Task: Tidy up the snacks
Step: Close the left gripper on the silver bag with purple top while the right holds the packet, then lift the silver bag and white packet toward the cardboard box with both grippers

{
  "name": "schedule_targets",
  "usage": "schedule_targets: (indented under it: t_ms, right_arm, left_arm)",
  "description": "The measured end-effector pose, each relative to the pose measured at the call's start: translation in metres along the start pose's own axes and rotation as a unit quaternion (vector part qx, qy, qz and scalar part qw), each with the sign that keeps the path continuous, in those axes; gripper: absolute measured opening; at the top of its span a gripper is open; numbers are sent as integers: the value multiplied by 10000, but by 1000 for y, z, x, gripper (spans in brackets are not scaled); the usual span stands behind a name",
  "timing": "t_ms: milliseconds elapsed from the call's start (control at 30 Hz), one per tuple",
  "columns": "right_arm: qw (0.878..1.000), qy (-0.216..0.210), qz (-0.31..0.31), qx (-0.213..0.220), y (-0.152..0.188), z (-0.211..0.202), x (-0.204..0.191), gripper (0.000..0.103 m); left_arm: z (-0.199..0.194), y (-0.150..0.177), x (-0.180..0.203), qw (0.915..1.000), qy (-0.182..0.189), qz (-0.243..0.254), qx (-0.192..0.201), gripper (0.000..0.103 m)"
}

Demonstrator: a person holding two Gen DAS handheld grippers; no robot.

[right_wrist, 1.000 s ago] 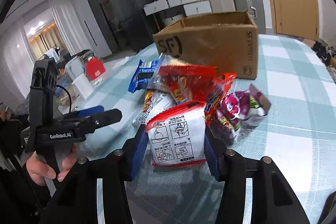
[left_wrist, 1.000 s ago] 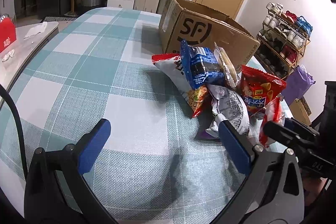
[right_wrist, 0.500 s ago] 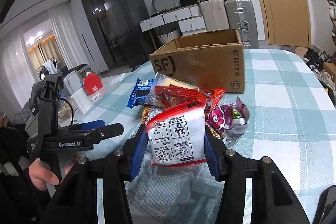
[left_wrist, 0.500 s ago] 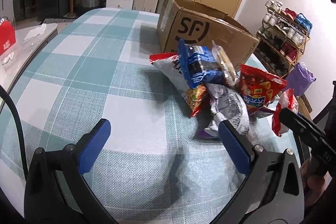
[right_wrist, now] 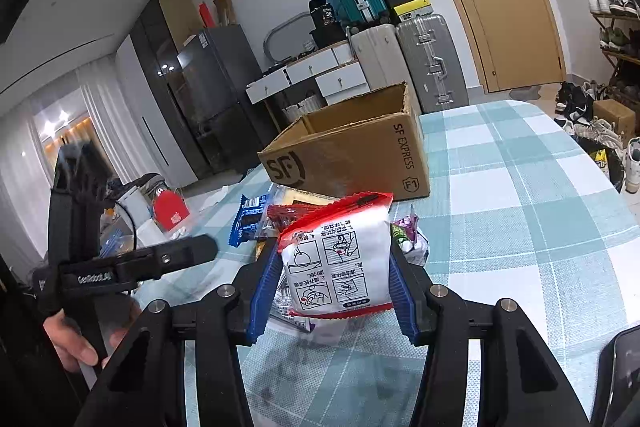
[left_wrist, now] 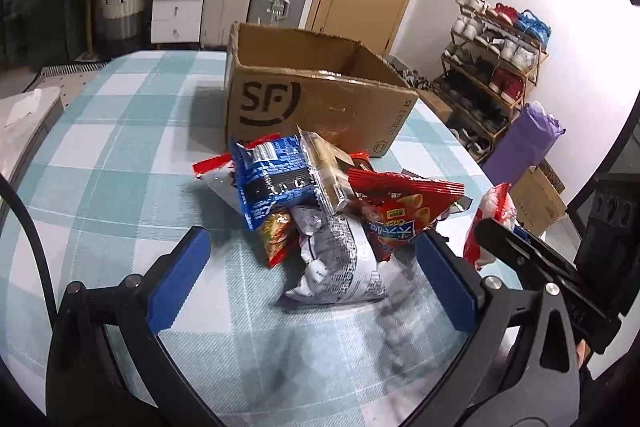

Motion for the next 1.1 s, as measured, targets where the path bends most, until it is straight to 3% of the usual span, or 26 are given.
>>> schedule_targets:
  t_ms: [200, 400, 633, 867, 933, 1000, 1100]
  right_arm:
    - [9999, -73, 130, -45, 0, 1, 4, 52]
    - [9996, -108, 248, -63, 1, 0, 7, 52]
    - [9997, -94, 227, -57, 1, -1, 5, 52]
    - [9995, -113, 278, -78, 2, 0, 5, 52]
    - [9995, -115, 296, -78, 2, 0, 5, 52]
    - [9994, -116, 311, -79, 2, 0, 6, 52]
    - [9993, -117, 354, -87, 2, 1, 7, 52]
  left_arm:
    - [25, 4, -14, 9963, 254, -693, -434, 102]
    - [44, 13, -1, 9979, -111, -237, -598, 102]
    - [65, 14, 6, 9960, -320, -120, -824, 100]
    - [80, 24, 5, 9931, -169, -259, -1127, 64]
    - [80, 26, 2, 9930, -43, -352, -1123, 61]
    - [78, 27, 1, 9933, 106, -380, -1085, 50]
    - [76, 29, 3, 9932, 204, -360, -1088, 47]
Point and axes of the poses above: each gripper's, at about its wrist camera, not at the fingertips, and z roughly the way its jaws point, x to its right, y to its underside, the point moved 6 cm from there along z, roughly the way its jaws point, and after that the axes turned 10 degrees about y, right-handed, at the moved point
